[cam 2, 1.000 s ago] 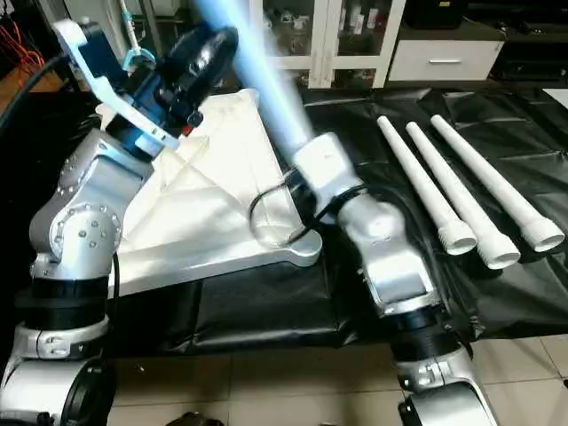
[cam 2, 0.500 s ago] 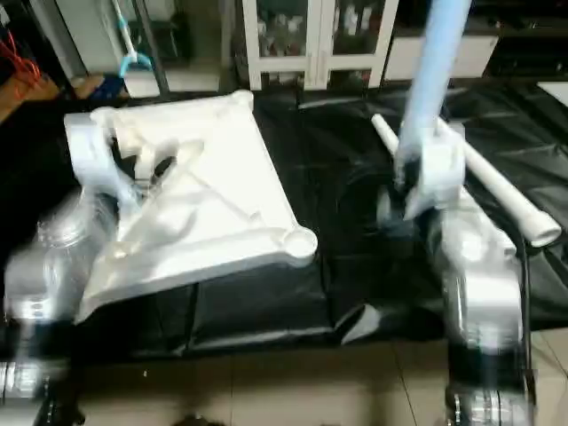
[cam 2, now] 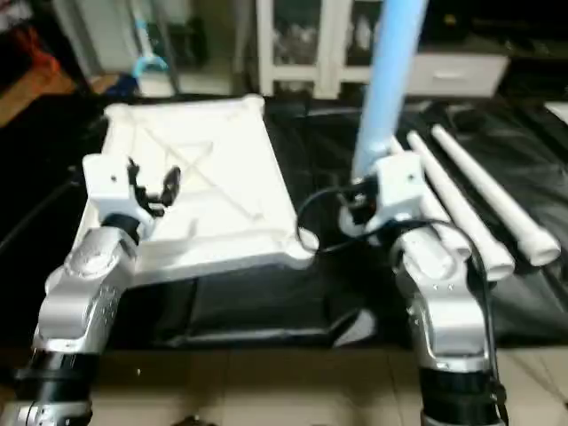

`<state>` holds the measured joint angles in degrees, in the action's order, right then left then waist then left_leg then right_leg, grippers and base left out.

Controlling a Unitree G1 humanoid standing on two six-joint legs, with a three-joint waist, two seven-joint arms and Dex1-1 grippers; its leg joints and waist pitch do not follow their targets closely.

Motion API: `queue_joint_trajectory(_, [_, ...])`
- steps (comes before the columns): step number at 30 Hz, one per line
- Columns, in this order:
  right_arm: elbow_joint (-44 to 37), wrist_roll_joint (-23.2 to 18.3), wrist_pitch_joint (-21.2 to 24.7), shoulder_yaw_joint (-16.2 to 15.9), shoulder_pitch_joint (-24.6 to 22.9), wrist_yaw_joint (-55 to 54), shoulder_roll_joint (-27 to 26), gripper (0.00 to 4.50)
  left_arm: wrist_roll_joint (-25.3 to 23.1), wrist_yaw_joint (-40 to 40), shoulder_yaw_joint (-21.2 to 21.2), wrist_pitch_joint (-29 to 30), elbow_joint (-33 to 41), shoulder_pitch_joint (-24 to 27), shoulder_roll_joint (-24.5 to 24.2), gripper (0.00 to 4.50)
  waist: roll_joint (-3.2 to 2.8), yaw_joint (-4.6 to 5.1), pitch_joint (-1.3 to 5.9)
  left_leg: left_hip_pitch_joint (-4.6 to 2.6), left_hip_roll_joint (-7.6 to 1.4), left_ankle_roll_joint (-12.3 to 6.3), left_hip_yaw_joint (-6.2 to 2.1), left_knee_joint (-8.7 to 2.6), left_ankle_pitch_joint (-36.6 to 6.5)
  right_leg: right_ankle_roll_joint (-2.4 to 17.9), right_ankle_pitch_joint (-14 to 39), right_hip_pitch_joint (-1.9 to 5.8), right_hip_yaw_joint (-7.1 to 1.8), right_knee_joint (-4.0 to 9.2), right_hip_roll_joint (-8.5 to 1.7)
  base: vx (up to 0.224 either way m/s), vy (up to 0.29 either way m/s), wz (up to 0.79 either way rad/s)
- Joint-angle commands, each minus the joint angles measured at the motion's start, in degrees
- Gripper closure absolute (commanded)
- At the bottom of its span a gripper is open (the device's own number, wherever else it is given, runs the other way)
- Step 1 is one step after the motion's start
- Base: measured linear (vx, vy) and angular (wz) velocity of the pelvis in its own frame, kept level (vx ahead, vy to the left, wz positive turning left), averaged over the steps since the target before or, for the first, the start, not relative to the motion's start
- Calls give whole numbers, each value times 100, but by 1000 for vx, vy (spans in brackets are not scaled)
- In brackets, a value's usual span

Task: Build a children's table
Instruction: Insert table leg to table base

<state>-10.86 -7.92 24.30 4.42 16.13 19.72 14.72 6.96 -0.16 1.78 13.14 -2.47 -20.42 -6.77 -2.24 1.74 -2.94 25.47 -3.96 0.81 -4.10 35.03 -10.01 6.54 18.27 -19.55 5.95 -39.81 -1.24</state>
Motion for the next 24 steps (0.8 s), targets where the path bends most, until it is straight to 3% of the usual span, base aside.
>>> queue_joint_trajectory(1, [-14, -36, -79, 68, 6, 56, 27, 264, -114, 65, -128, -34, 91, -8, 2, 86, 288, -184, 333, 202, -25, -555, 998, 1297, -1245, 2288, 1581, 333, -309, 1324, -1057, -35, -247, 47])
queue_joint_trajectory(2, [-12, -35, -81, 69, 4, 57, 28, 264, -118, 66, -131, -33, 90, -9, 3, 86, 253, -200, 236, 287, -165, -570, 1048, 1363, -1053, 1915, 1593, 287, -145, 1275, -1128, -35, -247, 47])
queue_joint_trajectory(3, [-1, -31, -92, 73, -19, 77, 47, 264, -173, 90, -162, -50, 73, -27, 7, 86, 225, -222, 244, 224, -306, -501, 1172, 1328, -1199, 1415, 1592, 308, 52, 1273, -1207, -10, -228, 42])
queue_joint_trajectory(4, [1, -15, -87, 74, -47, 74, 65, 264, -210, 109, -185, -65, 63, -37, 10, 86, 194, -181, 363, 213, -455, -654, 1206, 1000, -1285, 1021, 1223, 549, 243, 1231, -1161, 17, -205, 62])
queue_joint_trajectory(5, [2, -15, -83, 88, -79, 55, 72, 264, -250, 101, -215, -84, 20, -65, 20, 86, -69, -156, 480, 13, -779, -956, 983, 391, -855, 492, 303, 685, 549, 1131, -890, 17, -205, 62])
queue_joint_trajectory(6, [5, -22, -80, 107, -97, 37, 78, 264, -268, 108, -222, -80, -19, -92, 45, 86, -326, -118, 582, -450, -1238, -1307, 430, 27, -228, 72, -231, 524, 766, 733, -509, 33, -220, 78])
queue_joint_trajectory(7, [9, -30, -83, 123, -110, 21, 85, 264, -284, 109, -225, -87, -43, -107, 66, 86, -240, 196, 687, -1237, -2253, -2921, -592, -208, 1930, -367, 634, -602, 261, -405, -381, 48, -215, 70])
queue_joint_trajectory(8, [11, -31, -86, 136, -119, 7, 88, 264, -297, 109, -231, -99, -57, -115, 77, 86, -259, 169, 593, -1193, -2158, -3344, -649, -115, 3092, -320, 1018, -788, 28, -560, -425, 48, -215, 70])
queue_joint_trajectory(9, [23, -59, -104, 182, -141, -27, 112, 264, -369, 118, -252, -158, -119, -147, 118, 86, -293, 105, 529, -980, -1749, -3428, -616, -62, 4522, -222, 871, -934, -294, -741, -413, 19, -199, 48])
queue_joint_trajectory(10, [22, -59, -108, 189, -146, -33, 116, 264, -378, 120, -256, -165, -126, -150, 125, 86, -290, 91, 505, -811, -1445, -3198, -519, -105, 4728, -297, 631, -878, -376, -765, -322, -39, -245, 50])
queue_joint_trajectory(11, [19, -64, -117, 202, -156, -36, 129, 264, -394, 134, -270, -175, -135, -154, 136, 86, -164, -46, 468, -508, -573, -2553, -202, -252, 3347, -47, -79, -576, -461, -206, -73, -39, -245, 50])
queue_joint_trajectory(12, [11, -77, -110, 217, -164, -29, 139, 264, -410, 148, -286, -189, -147, -162, 143, 86, -63, -30, 452, -434, -359, -2471, -131, -342, 2401, 317, -315, -407, -475, 44, -53, -48, -303, 60])
queue_joint_trajectory(13, [10, -83, -106, 225, -165, -21, 148, 264, -420, 153, -295, -209, -158, -171, 149, 86, 80, -94, 396, -250, -25, -2372, -5, -242, 644, 1683, -162, -154, -420, 584, -257, -56, -321, 65])
queue_joint_trajectory(14, [-5, -78, -104, 232, -177, 4, 183, 264, -426, 158, -309, -252, -174, -188, 183, 86, 291, -292, 386, 91, 274, -1828, 795, 1024, -658, 2934, 52, 173, -505, 1174, -825, -56, -321, 65])
queue_joint_trajectory(15, [-37, -69, -103, 230, -191, 25, 209, 264, -361, 114, -310, -208, -183, -195, 230, 86, 321, -319, 444, 58, 146, -1393, 1034, 1338, -1063, 2924, 408, 175, -430, 1217, -869, -58, -323, 62])
queue_joint_trajectory(16, [-37, -69, -103, 230, -191, 25, 209, 264, -361, 114, -310, -208, -183, -195, 230, 86, 337, -329, 320, 190, -95, -995, 1158, 1409, -1252, 2275, 589, 162, -233, 1146, -1061, -49, -326, 56])
queue_joint_trajectory(17, [-97, -103, -71, 238, -216, 1, 182, 264, -167, -11, -245, -128, -173, -161, 306, 86, 261, -298, 319, 87, -286, -782, 1233, 1245, -1465, 1772, 828, 284, -117, 1205, -1334, -49, -326, 56])
queue_joint_trajectory(18, [-105, -114, -65, 242, -220, -6, 177, 264, -141, -28, -231, -119, -170, -155, 321, 86, 215, -259, 343, 74, -385, -759, 1232, 1068, -1426, 1421, 904, 424, -88, 1216, -1426, -36, -259, 56])
queue_joint_trajectory(19, [-178, -151, -26, 216, -256, -21, 164, 264, -28, -129, -178, -49, -140, -110, 365, 86, 48, -233, 342, 19, -659, -918, 1077, 528, -1100, 535, 762, 562, 136, 1223, -1472, -27, -229, 66])
queue_joint_trajectory(20, [-178, -151, -26, 216, -256, -21, 164, 264, -28, -129, -178, -49, -140, -110, 365, 86, -117, -198, 394, -184, -859, -1248, 762, 103, -276, -392, -200, 434, 336, 994, -1188, -27, -229, 66])
queue_joint_trajectory(21, [-281, -217, 30, 171, -324, 4, 126, 264, -88, -157, -212, -42, -120, -66, 327, 86, -222, -110, 509, -627, -1427, -1365, 594, -1, -41, -926, -553, 56, 101, 770, -974, -51, -242, 62])
queue_joint_trajectory(22, [-306, -230, 47, 159, -341, 6, 113, 264, -110, -155, -223, -49, -119, -58, 315, 86, -40, -44, 538, -899, -1653, -1751, 482, 4, 447, -1112, -1088, -302, -383, 324, -1314, -43, -225, 45])
queue_joint_trajectory(23, [-470, -302, 111, 57, -475, 30, 39, 264, -215, -162, -268, -99, -91, 11, 264, 86, 194, -289, 457, -432, -697, -1348, 1027, 383, 345, -813, -2210, -83, -735, 614, -1572, -43, -225, 45])
queue_joint_trajectory(24, [-482, -303, 108, 44, -489, 35, 36, 264, -230, -164, -274, -115, -87, 18, 257, 86, 307, -382, 485, -216, -517, -1158, 1063, 590, -313, -768, -2765, 179, -1022, 735, -1595, -9, -143, 37])
